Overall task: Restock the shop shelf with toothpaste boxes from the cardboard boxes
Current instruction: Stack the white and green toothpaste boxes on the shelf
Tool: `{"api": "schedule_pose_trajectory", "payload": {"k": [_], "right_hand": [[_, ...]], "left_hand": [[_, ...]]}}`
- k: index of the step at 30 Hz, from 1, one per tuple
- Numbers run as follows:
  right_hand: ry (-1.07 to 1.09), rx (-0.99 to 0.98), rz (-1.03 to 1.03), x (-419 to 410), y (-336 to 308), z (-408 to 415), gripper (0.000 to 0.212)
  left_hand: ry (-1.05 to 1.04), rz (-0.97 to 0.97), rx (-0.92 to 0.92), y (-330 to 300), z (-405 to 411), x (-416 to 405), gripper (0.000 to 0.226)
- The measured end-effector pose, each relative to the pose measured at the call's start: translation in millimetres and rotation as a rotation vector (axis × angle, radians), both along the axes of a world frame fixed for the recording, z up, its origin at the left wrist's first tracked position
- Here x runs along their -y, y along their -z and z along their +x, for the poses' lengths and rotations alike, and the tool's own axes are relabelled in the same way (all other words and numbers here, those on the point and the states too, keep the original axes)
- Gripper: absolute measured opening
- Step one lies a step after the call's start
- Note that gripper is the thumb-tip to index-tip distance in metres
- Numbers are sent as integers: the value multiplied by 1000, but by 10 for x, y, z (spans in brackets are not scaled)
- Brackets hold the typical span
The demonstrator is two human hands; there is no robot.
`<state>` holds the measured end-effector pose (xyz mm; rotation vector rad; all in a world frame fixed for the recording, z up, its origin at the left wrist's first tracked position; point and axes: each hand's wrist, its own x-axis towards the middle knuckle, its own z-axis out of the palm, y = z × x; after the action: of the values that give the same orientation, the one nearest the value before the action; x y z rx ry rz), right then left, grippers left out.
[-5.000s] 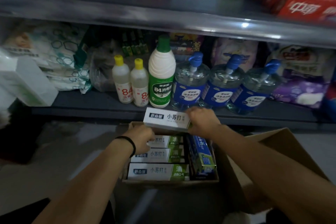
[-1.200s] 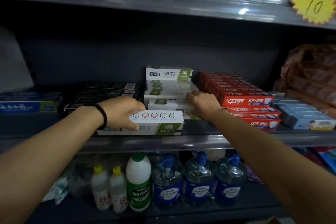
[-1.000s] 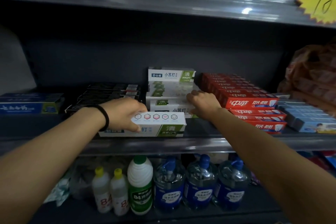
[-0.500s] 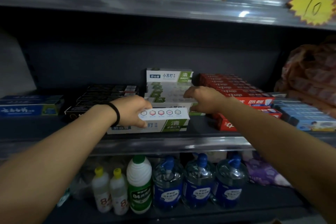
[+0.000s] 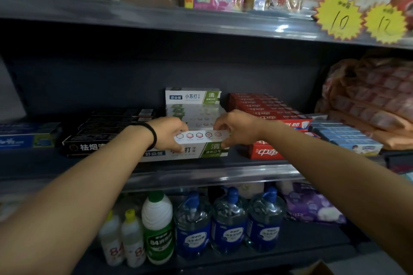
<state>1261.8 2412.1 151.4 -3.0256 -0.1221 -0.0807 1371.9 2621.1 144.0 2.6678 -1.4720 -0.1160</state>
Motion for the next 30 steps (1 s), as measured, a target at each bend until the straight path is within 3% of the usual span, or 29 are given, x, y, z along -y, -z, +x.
{"api": "schedule_pose_trajectory", "payload": {"k": [3, 11, 21, 30], "right_hand": [[32, 11, 39, 92, 6, 37, 43], [97, -37, 26, 372, 233, 232, 43], [105, 51, -108, 479, 309, 383, 48], [139, 63, -79, 495, 359, 465, 46]], "left_hand": [[-20, -26, 1, 5, 47, 94, 38], [-9, -15, 15, 224, 285, 284, 51], [-36, -2, 204, 185, 654, -17, 33], [-87, -45, 199, 205, 693, -44, 28]]}}
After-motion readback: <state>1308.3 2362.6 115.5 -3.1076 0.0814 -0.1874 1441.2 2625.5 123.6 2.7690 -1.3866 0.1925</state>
